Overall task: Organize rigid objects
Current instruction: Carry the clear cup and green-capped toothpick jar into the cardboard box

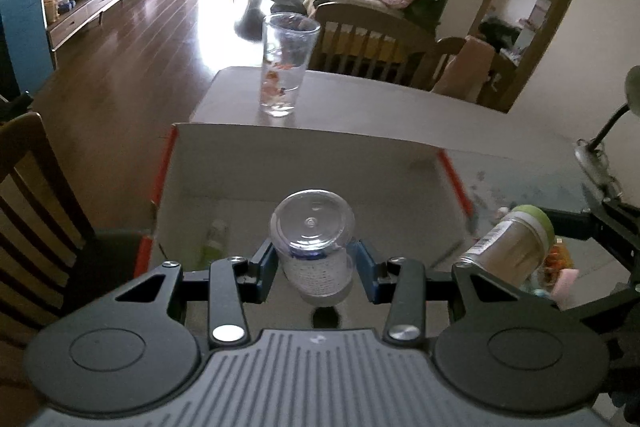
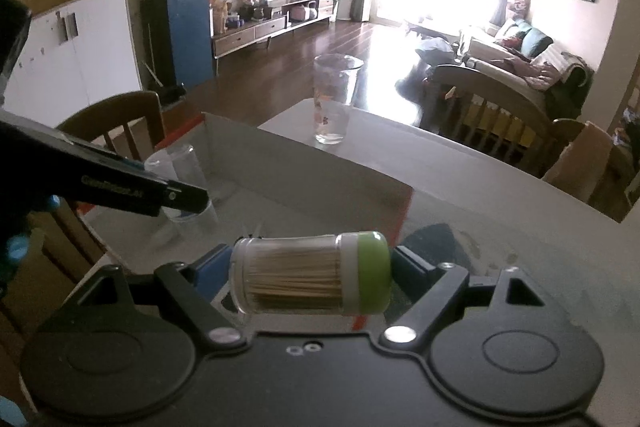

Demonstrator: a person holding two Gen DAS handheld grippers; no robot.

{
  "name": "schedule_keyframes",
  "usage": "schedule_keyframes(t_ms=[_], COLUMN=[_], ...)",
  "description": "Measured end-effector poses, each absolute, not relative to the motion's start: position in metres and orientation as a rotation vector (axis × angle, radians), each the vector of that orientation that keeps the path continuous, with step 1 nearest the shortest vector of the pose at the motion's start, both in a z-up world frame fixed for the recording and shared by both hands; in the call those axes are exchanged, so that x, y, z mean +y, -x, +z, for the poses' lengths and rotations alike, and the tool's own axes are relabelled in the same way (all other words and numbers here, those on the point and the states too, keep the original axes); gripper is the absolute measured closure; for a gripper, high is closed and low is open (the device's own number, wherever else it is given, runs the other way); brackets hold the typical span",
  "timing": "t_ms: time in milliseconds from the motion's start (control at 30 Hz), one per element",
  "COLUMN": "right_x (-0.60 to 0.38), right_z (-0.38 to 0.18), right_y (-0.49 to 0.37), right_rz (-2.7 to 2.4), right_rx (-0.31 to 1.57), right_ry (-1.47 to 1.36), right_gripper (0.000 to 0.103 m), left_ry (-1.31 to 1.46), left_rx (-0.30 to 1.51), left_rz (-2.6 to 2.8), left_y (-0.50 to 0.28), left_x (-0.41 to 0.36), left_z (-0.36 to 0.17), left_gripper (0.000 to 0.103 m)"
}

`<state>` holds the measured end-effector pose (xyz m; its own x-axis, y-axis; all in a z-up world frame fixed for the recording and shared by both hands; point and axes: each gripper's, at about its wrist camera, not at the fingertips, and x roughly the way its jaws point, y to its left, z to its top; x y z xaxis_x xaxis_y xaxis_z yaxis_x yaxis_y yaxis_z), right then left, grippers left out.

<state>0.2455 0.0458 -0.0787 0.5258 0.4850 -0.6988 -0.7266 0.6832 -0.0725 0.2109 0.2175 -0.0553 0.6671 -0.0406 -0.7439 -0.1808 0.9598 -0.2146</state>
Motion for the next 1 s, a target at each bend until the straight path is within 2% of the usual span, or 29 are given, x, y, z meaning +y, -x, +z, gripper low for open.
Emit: schedule_keyframes(t_ms=[567,1000], right_x=[0.115,0.130], right_z=[-0.144,-0.163], right_y=[-0.289,-0.304], right_rz=[0.710,0.728], right_rx=[0.815,0.917], right_ry=[0.535,0.559], right_gripper=[0.018,0.018], left_ry=[0.199,0.132], left_rx=[0.988,1.095], left_rz=[0.114,0.128], left_y=[-0.284,-0.315], left_x=[0.243,0.243], left_z=[-0.109,-0.130], left_gripper=[0.061,0.061])
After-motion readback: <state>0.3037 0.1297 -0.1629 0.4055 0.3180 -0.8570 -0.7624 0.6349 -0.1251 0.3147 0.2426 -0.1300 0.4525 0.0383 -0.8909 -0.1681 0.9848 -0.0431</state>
